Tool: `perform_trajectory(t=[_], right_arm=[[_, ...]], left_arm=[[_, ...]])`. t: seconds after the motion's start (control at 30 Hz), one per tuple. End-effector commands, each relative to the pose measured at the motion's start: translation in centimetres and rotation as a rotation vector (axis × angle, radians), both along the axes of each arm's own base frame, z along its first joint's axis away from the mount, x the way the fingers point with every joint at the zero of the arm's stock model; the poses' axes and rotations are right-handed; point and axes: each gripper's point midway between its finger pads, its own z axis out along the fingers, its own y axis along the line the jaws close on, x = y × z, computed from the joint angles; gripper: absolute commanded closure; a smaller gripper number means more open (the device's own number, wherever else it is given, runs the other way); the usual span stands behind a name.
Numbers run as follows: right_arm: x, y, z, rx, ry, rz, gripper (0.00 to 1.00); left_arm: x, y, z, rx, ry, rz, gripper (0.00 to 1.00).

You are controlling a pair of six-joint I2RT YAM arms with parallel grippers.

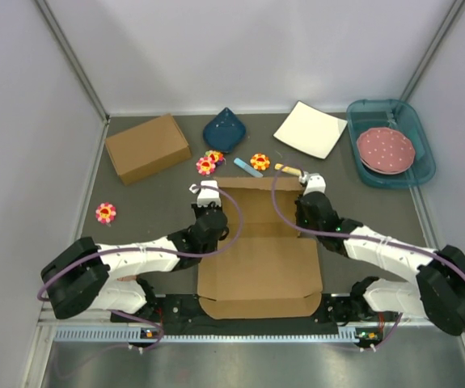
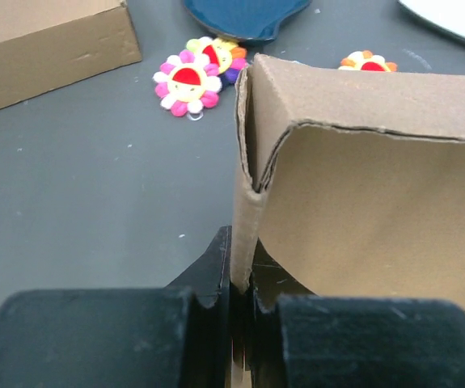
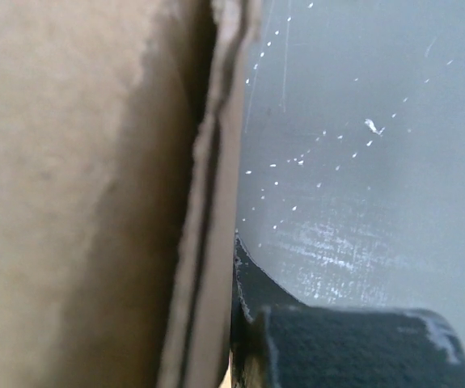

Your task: Fold the paper box

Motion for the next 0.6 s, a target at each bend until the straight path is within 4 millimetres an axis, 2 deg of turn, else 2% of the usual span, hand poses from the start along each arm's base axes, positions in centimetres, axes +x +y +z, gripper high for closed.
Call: perform_trajectory(t=[0.0,0.03,0.07,0.1,0.13,0.17,0.2,0.23,0.27,0.33,0.4,0.43,0.47,0.5,0.57], right_arm=[[0.9,1.1,3.6,0.134,-0.234,0.036,1.0],[0.5,0.5,2.8,0.13,-0.249,0.031,1.0],[0.7,0.5,3.9,0.158,-0.302,0.03,1.0],[1.3,0.5,5.3,0.181,-0.375,0.025,1.0],[1.3,0.3,5.3,0.185,-0.393,0.018,1.0],[1.5,0.2,5.7,0.191,-0.413,0.007,1.0],[2.0,0.1,6.9,0.211,-0.465,-0.007,1.0],[2.1,0.0,7.0,0.213,-0.479,-0.016,1.0],[2.3,-0.1,7.1,0.209,-0.49,-0.022,1.0],[3.1,-0.1,8.6,0.216,-0.542,-0.045,1.0],[3.8,-0.1,8.6,0.188,-0.55,-0.064,1.0],[4.4,0.1,9.4,0.201,-0.574,-0.075,1.0],[4.7,0.2,9.5,0.192,-0.581,-0.077,1.0],[5.0,0.2,8.7,0.175,-0.567,-0.085,1.0],[5.6,0.5,8.8,0.185,-0.575,-0.101,1.0]], left_arm=[[0.5,-0.8,2.9,-0.173,-0.149,-0.016,1.0],[0.4,-0.8,3.6,-0.2,-0.21,-0.039,1.0],[0.4,-0.8,4.2,-0.219,-0.252,-0.052,1.0],[0.2,-0.4,4.0,-0.212,-0.278,-0.058,1.0],[0.3,-0.3,3.6,-0.153,-0.297,-0.065,1.0],[0.4,-0.5,5.9,-0.232,-0.384,-0.064,1.0],[0.5,-0.3,6.2,-0.193,-0.414,-0.067,1.0],[0.8,-0.6,5.9,-0.155,-0.432,-0.075,1.0],[0.7,-0.6,7.6,-0.207,-0.502,-0.07,1.0],[1.6,-1.1,7.3,-0.137,-0.511,-0.059,1.0],[2.5,-1.7,7.8,-0.119,-0.523,-0.038,1.0],[2.9,-2.0,7.4,-0.112,-0.517,-0.035,1.0],[3.2,-2.2,7.5,-0.118,-0.518,-0.031,1.0],[3.7,-2.3,7.7,-0.141,-0.525,-0.025,1.0],[4.3,-2.6,6.8,-0.126,-0.511,-0.023,1.0]])
